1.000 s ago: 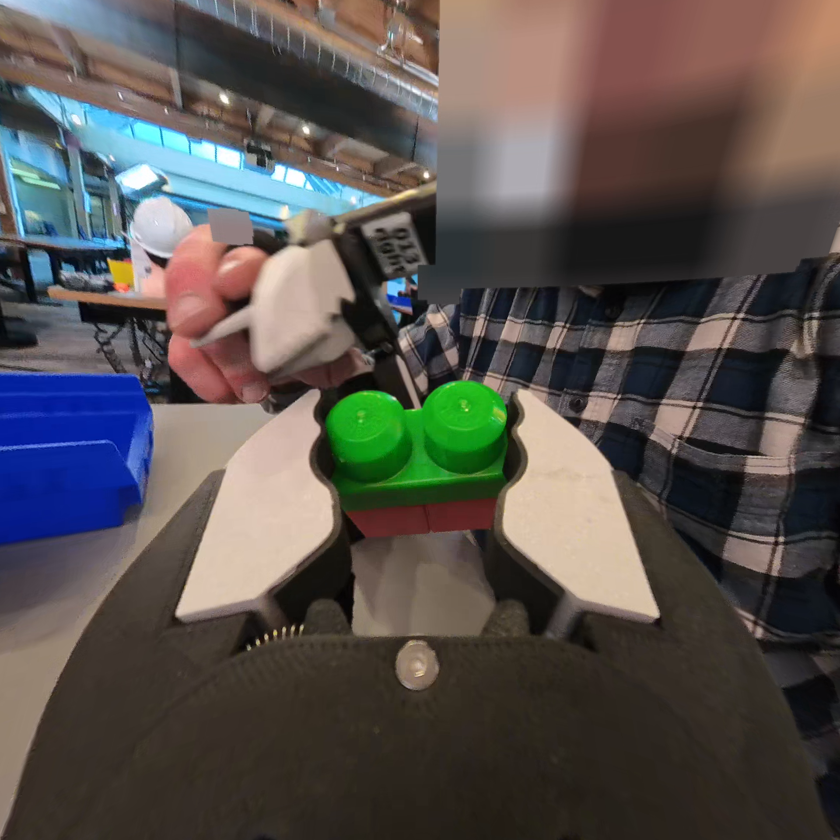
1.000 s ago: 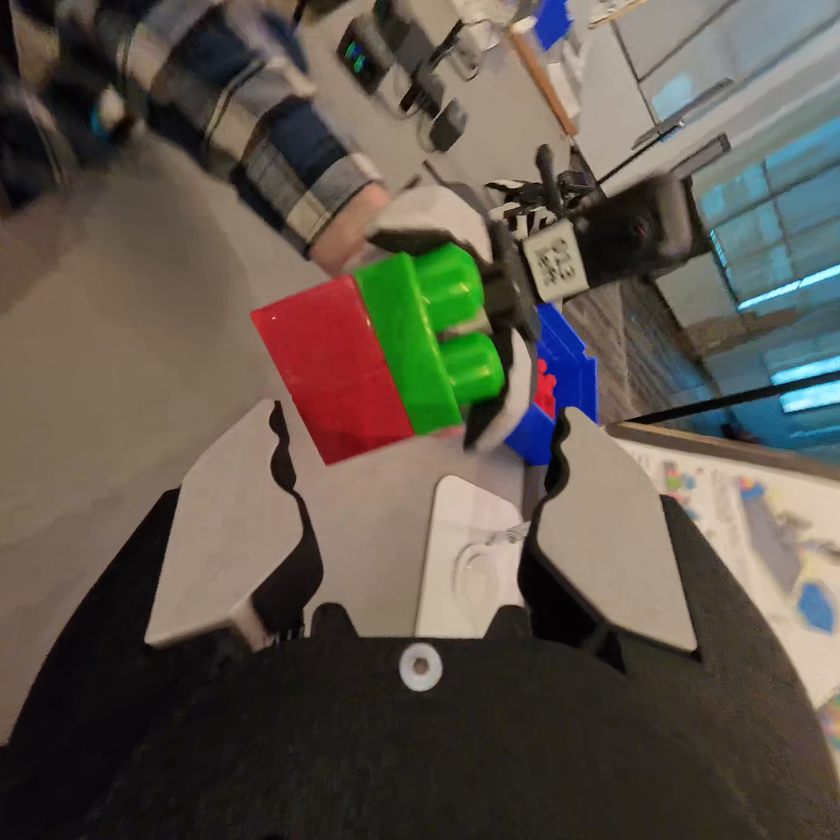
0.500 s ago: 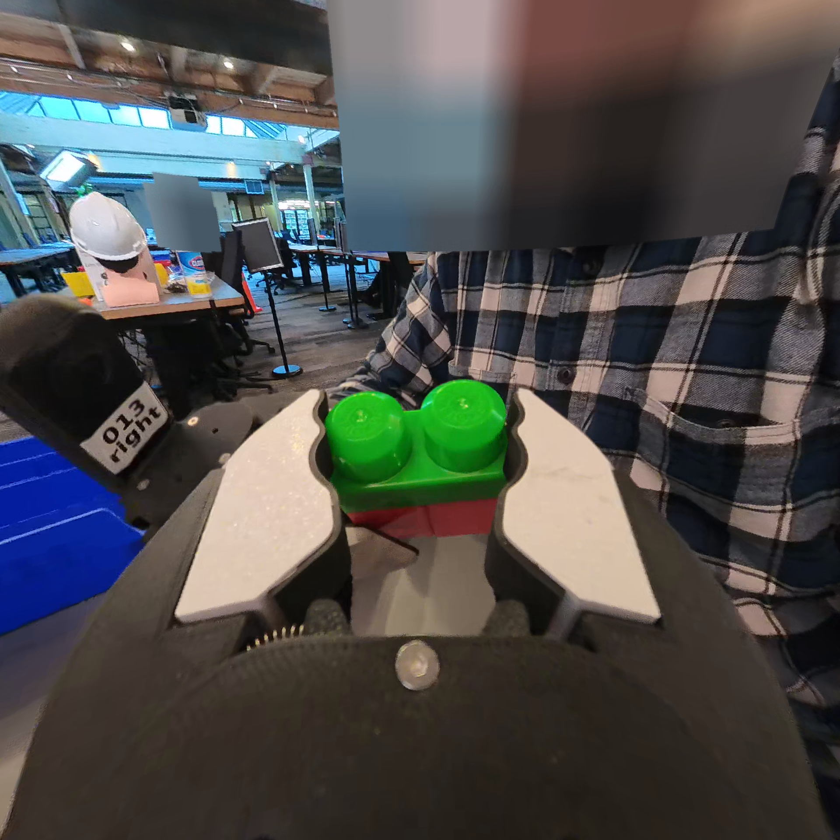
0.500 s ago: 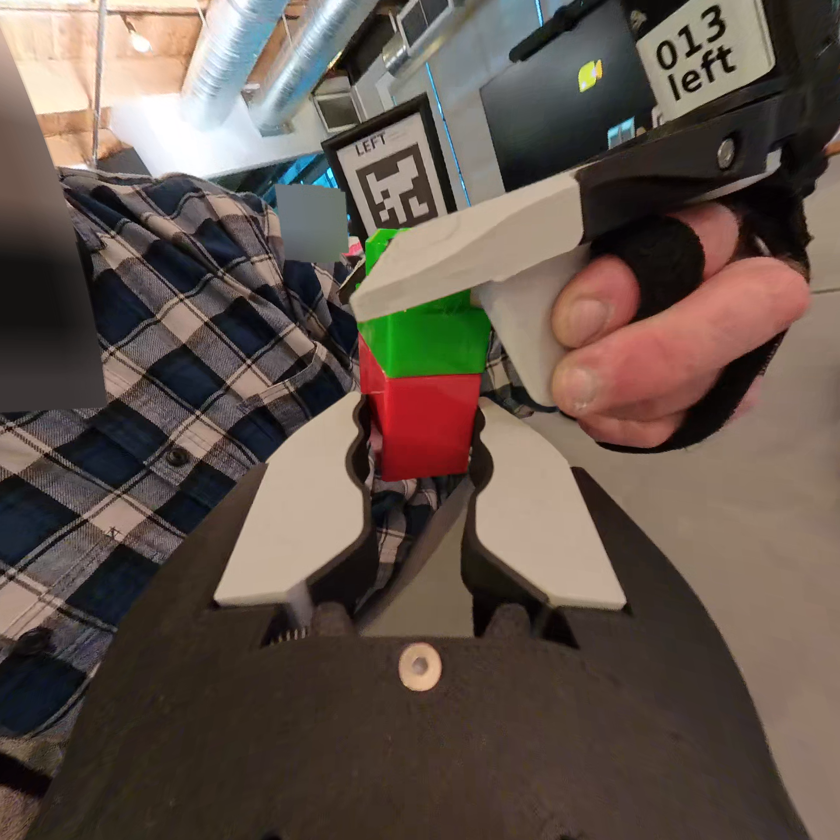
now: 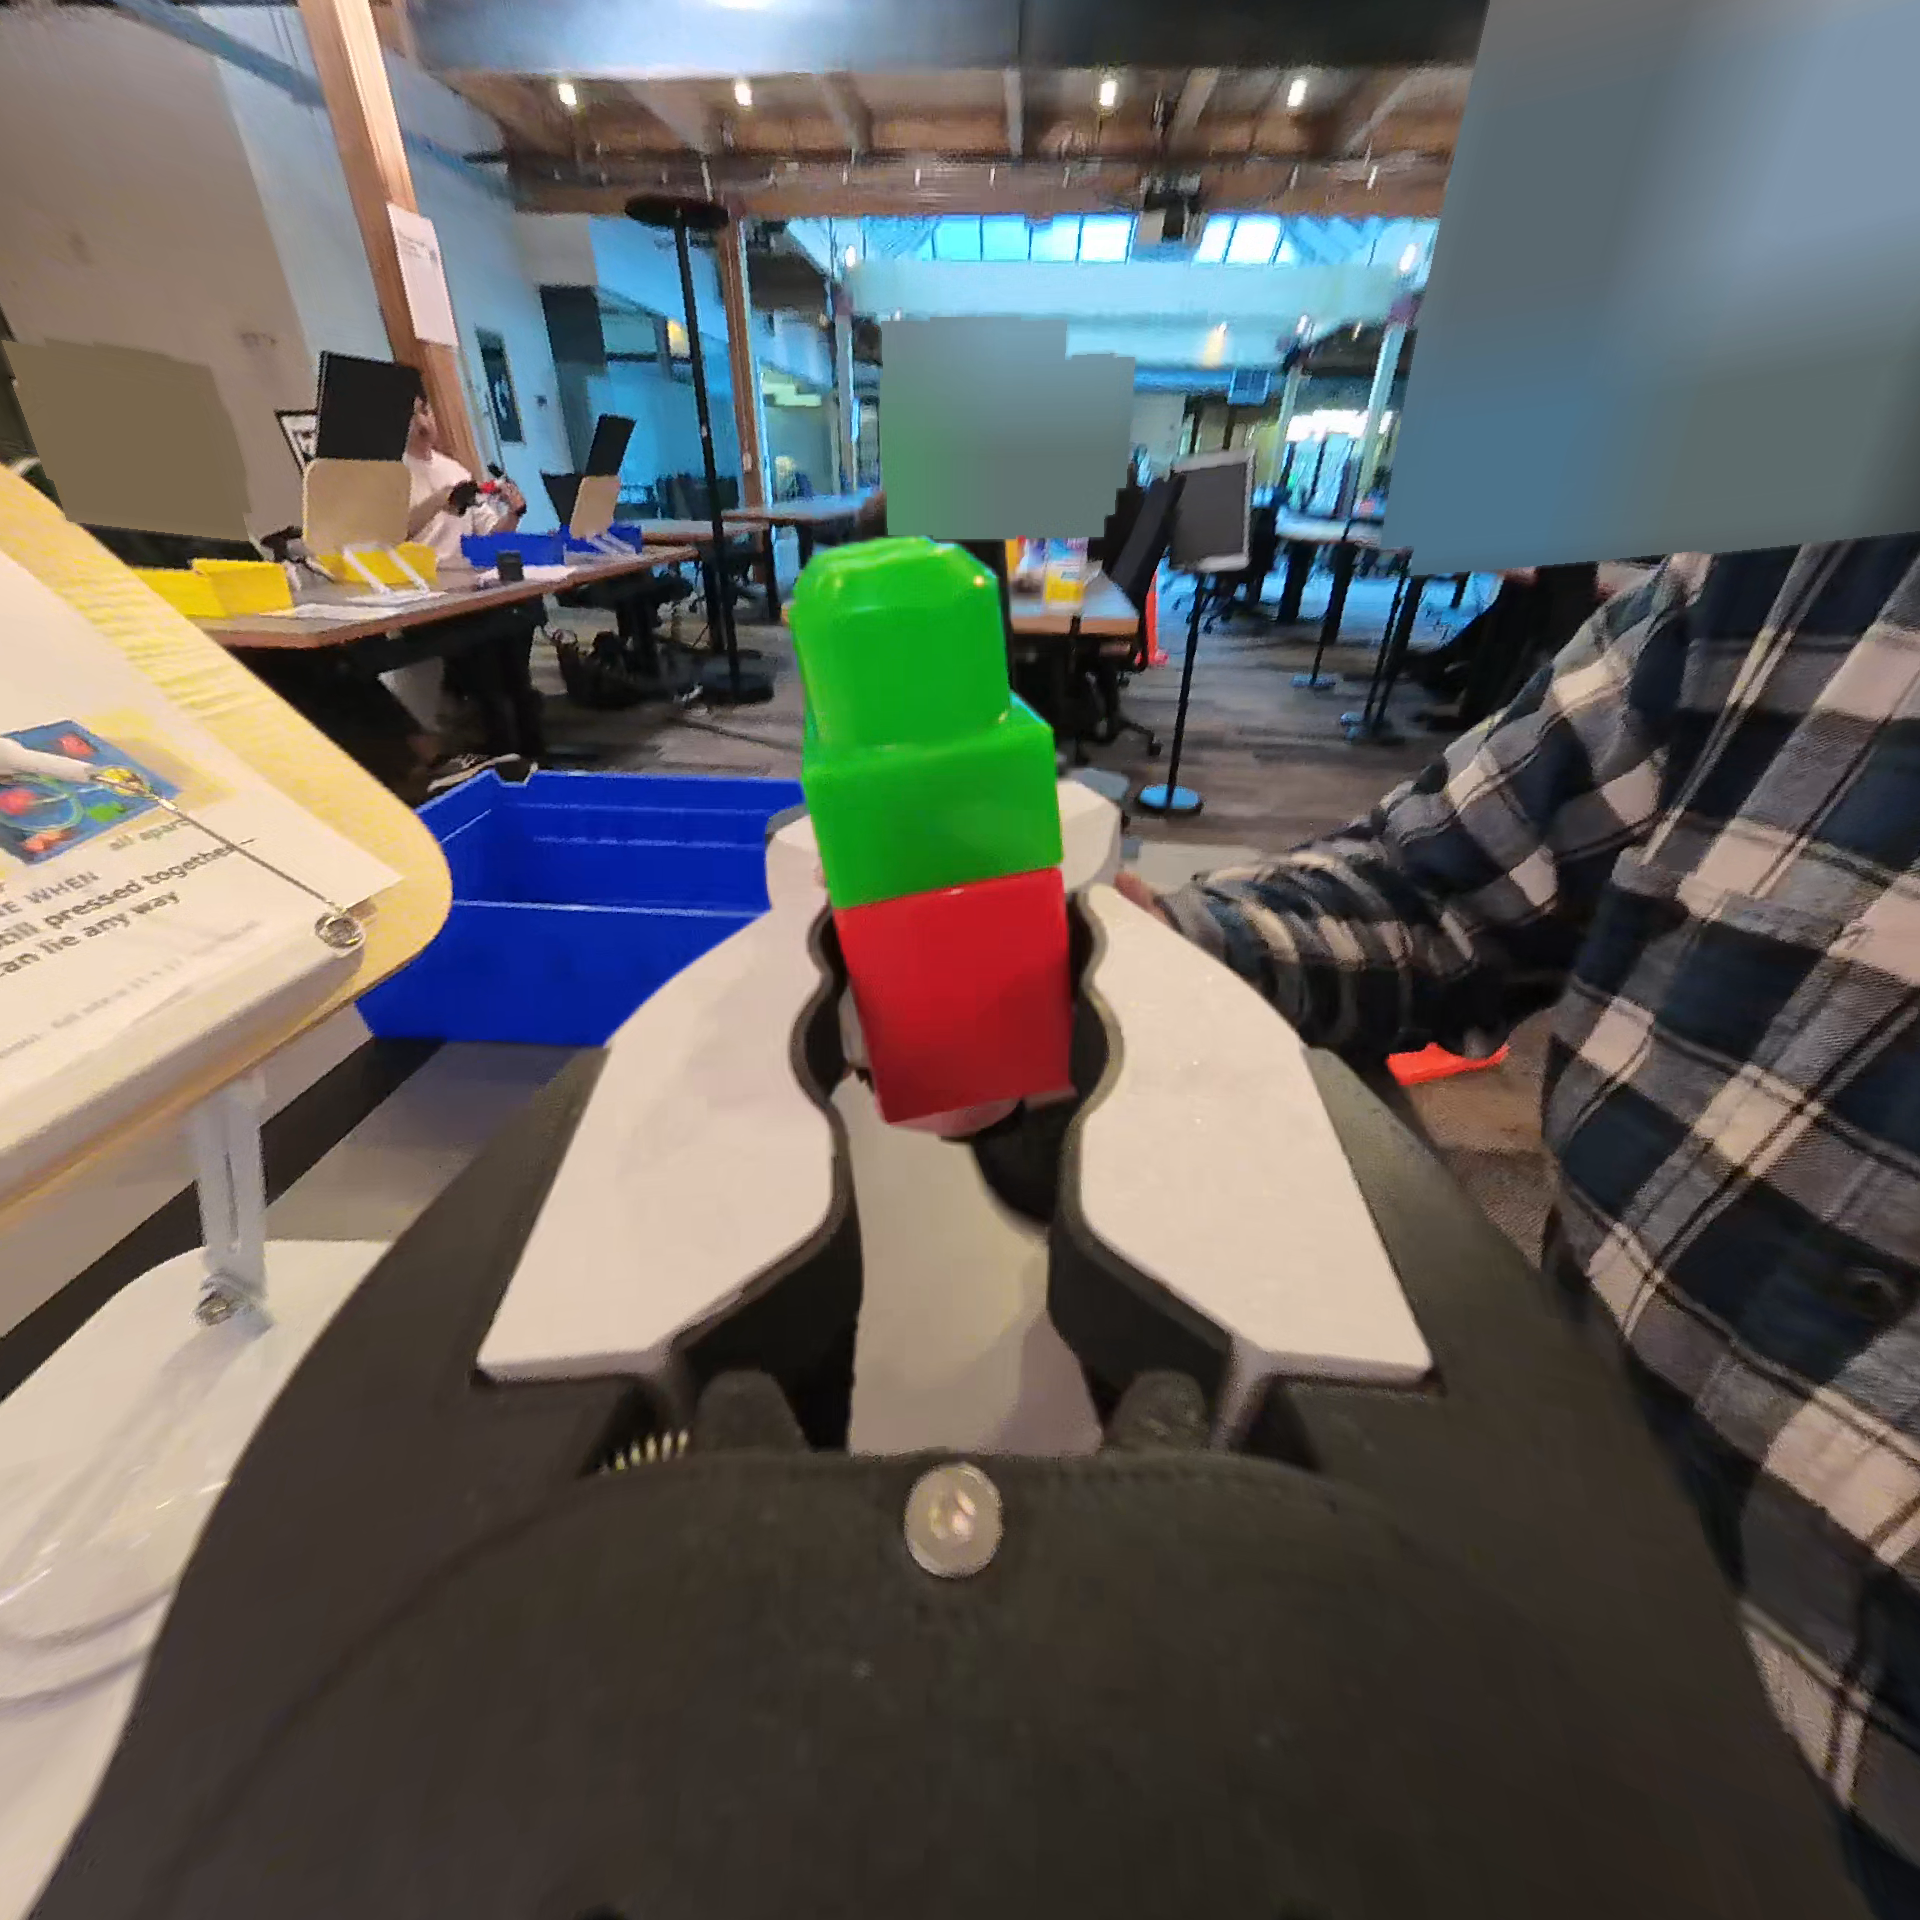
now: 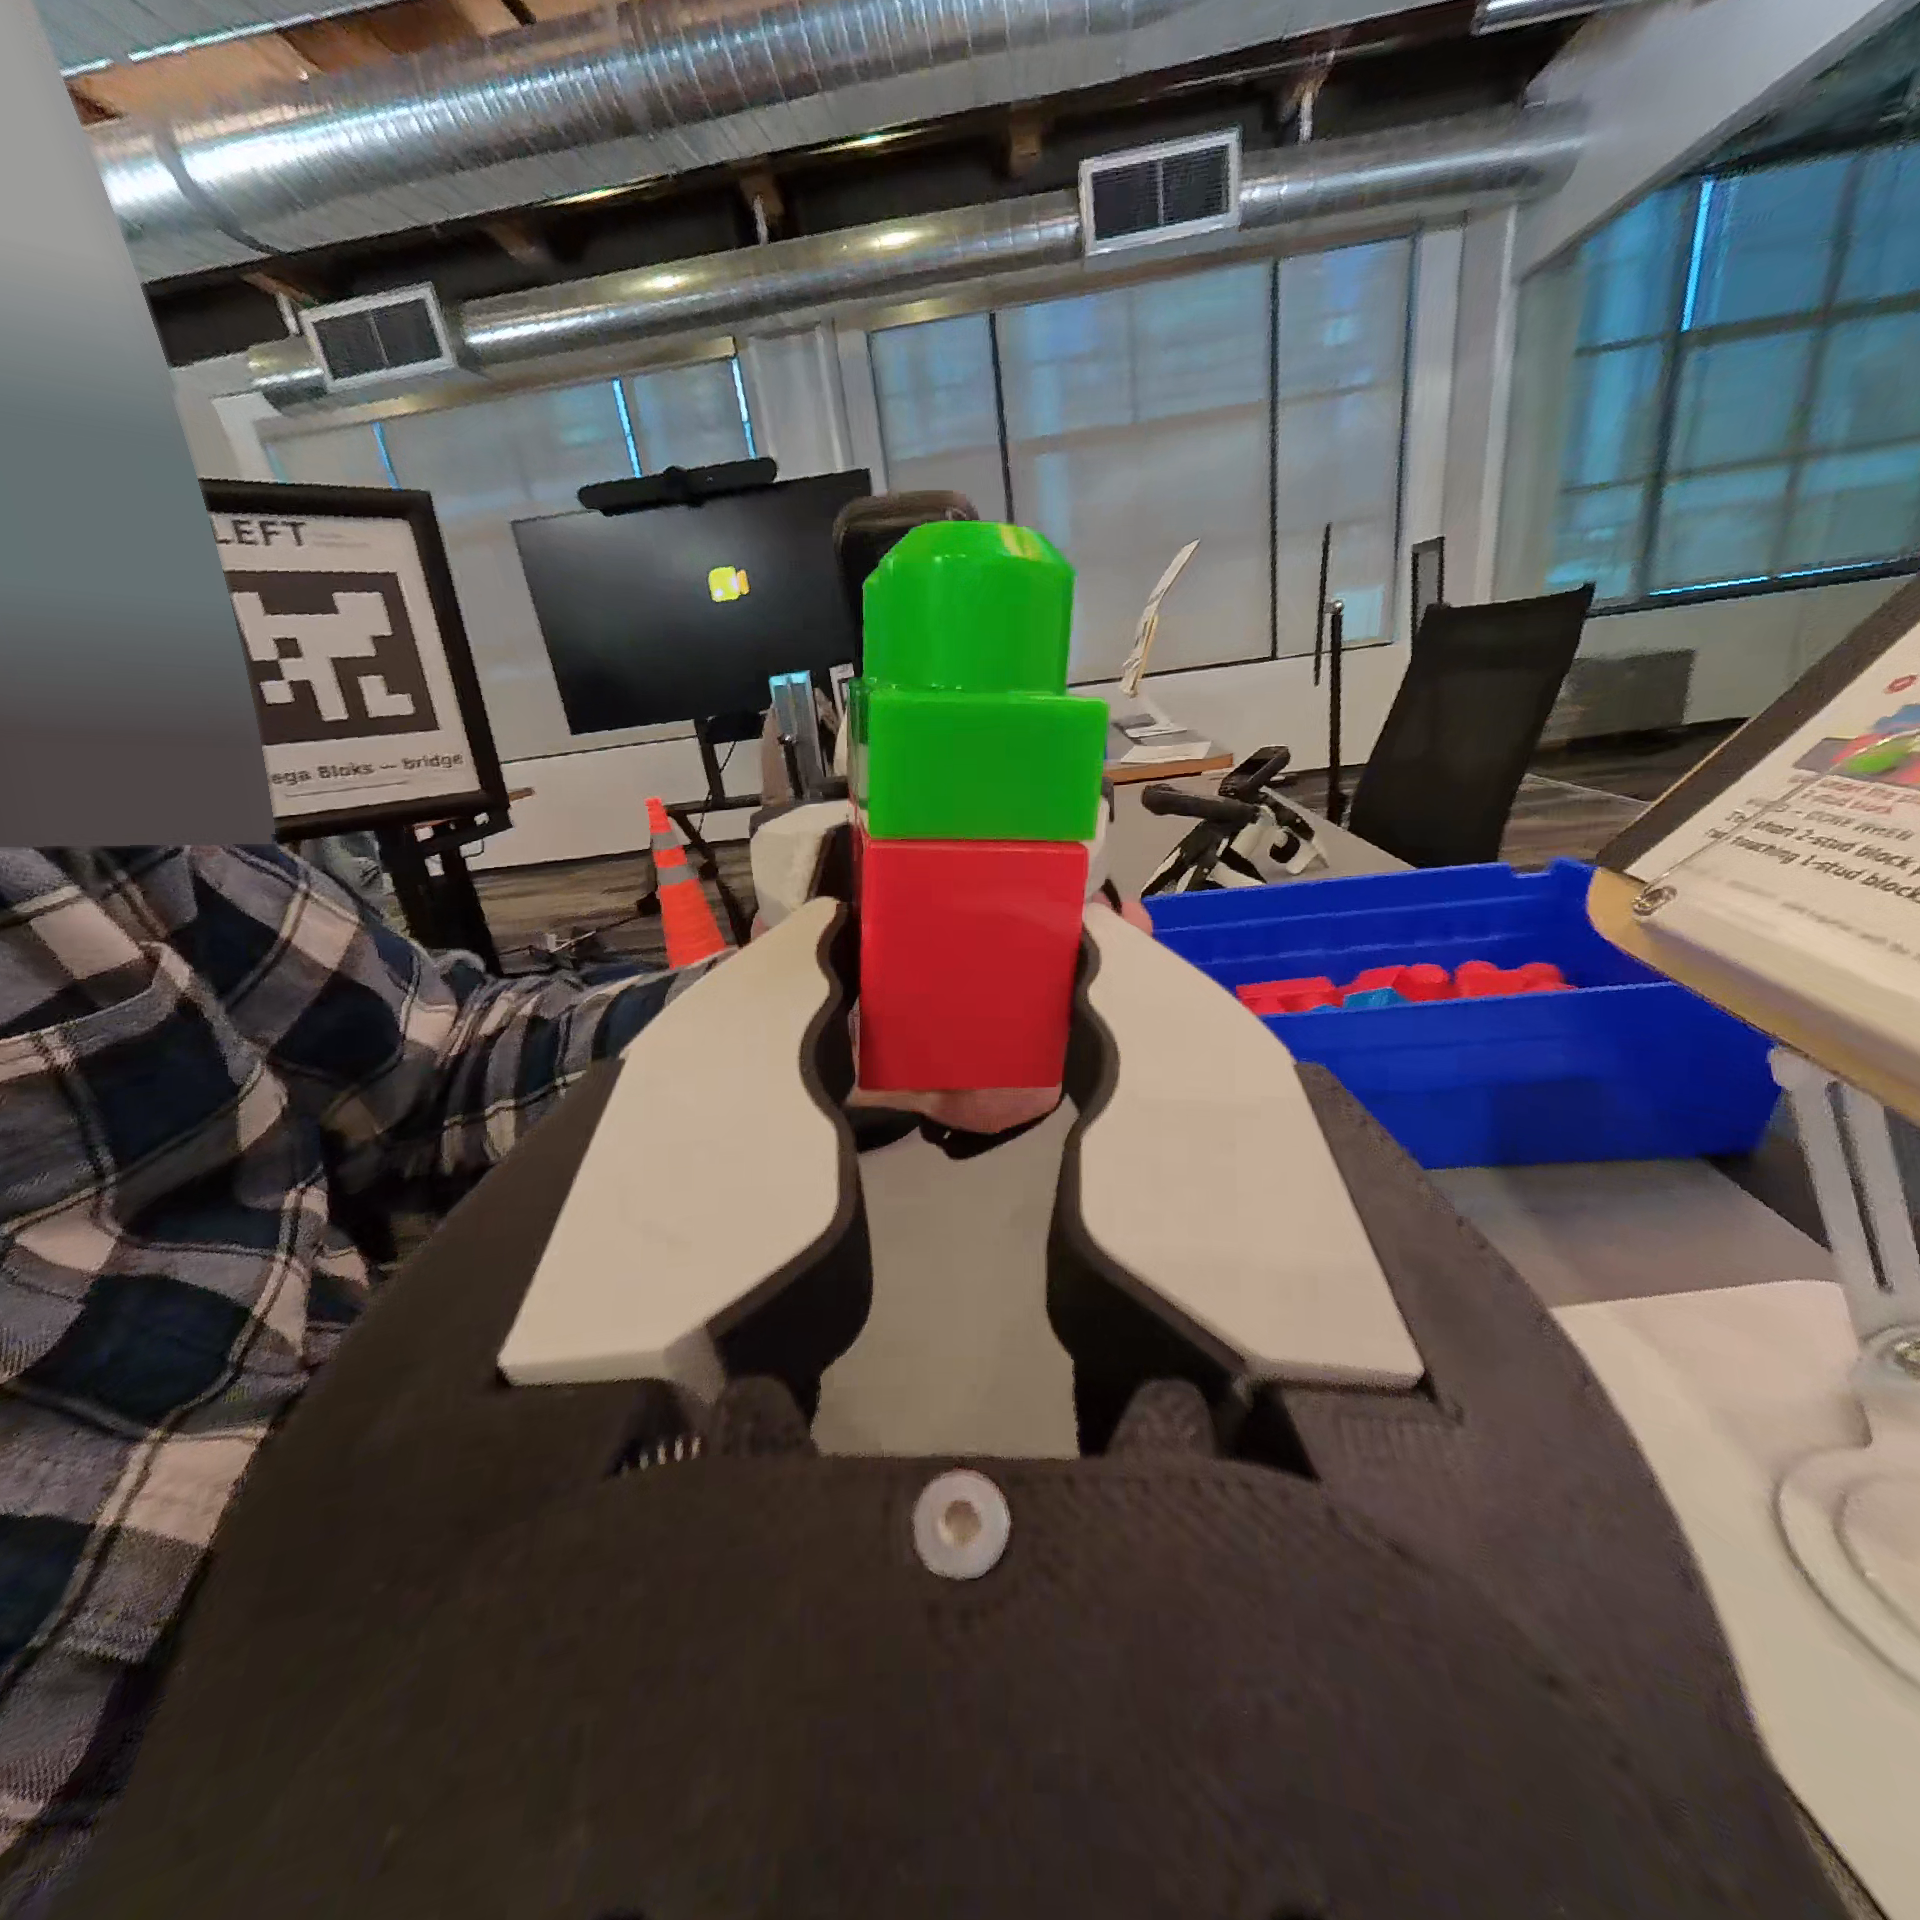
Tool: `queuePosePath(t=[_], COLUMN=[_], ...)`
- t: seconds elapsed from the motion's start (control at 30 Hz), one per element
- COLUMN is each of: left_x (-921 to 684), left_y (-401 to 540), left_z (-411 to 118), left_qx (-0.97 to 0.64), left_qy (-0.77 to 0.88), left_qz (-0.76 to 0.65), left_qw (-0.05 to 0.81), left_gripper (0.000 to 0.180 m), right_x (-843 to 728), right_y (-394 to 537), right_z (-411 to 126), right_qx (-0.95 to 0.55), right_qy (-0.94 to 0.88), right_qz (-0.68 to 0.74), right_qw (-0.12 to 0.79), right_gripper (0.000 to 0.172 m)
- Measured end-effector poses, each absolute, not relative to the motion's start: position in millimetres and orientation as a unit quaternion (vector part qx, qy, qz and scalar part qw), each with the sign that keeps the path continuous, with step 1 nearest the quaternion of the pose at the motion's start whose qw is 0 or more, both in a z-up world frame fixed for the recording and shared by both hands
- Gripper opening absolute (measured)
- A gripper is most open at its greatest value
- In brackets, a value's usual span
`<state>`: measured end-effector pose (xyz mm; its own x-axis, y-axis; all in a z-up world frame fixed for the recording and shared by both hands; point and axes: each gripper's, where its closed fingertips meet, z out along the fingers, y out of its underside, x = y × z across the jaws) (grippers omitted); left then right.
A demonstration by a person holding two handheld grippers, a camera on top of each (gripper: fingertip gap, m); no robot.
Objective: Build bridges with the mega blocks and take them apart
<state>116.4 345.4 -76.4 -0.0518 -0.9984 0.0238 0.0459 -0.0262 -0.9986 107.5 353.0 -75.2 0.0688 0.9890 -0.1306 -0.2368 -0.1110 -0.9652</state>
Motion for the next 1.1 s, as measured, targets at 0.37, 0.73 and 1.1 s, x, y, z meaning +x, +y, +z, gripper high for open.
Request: queuePosePath(t=[0.37, 0.73, 1.1], left_x=[120, 126, 109], left_y=[342, 347, 373], left_z=[-104, -116, -157], left_qx=[-0.51, -0.529, -0.573], left_qy=[0.558, 0.552, 0.518], left_qz=[-0.47, -0.457, -0.45], left_qw=[0.455, 0.453, 0.449], left_gripper=[0.037, 0.043, 0.028], right_x=[125, 130, 390], right_y=[352, 355, 541], right_z=[-76, -91, -133], right_qx=[-0.553, -0.578, -0.738], right_qy=[-0.55, -0.661, -0.596], right_qz=[0.4, 0.267, 0.102], right_qw=[0.481, 0.397, 0.299], right_gripper=[0.062, 0.036, 0.037])
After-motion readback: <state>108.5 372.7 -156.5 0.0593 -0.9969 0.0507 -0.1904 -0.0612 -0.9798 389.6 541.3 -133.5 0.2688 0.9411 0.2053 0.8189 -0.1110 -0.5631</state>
